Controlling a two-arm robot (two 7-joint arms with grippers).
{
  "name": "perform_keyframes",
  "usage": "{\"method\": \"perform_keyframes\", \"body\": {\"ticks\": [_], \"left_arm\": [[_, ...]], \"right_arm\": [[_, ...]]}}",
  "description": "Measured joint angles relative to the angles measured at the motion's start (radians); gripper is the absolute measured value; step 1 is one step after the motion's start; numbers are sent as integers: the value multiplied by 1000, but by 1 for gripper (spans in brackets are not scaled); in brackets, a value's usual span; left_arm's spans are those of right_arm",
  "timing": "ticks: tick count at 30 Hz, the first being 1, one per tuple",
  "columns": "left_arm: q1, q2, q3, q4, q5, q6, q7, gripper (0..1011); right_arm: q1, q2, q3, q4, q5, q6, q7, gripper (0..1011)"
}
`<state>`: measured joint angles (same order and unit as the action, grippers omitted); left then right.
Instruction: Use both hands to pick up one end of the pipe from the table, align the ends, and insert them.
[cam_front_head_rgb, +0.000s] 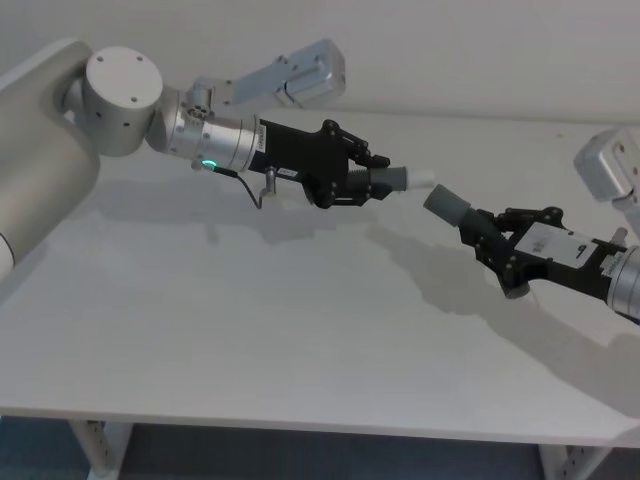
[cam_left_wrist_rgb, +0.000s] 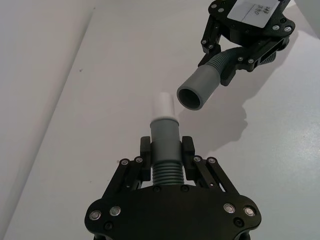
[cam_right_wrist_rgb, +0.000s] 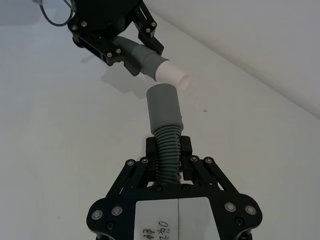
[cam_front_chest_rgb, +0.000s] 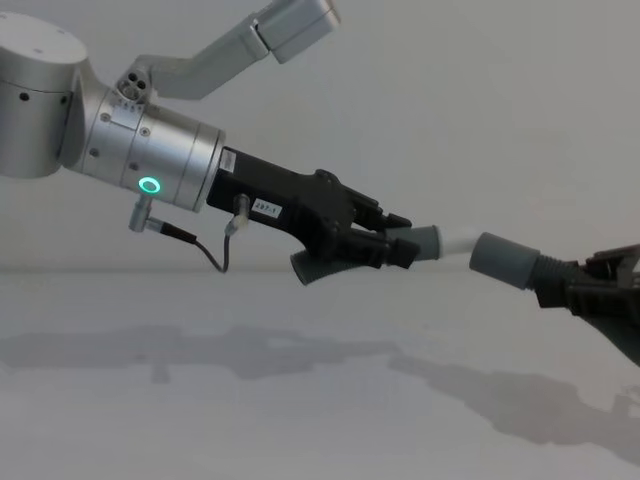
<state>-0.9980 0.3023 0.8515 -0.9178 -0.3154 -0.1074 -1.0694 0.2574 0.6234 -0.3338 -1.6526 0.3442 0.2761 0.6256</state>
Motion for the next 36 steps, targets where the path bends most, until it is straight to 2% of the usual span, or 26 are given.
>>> {"method": "perform_keyframes", "body": {"ticks": [20,36], "left_arm": [[-10,-22,-5,38,-8,-31,-17,348],[3,4,-7,-4,-1,-5,6,348]], "right_arm": [[16,5,-21,8,7,-1,-15,262],[27,13,-39,16,3,-1,-31,260]]}}
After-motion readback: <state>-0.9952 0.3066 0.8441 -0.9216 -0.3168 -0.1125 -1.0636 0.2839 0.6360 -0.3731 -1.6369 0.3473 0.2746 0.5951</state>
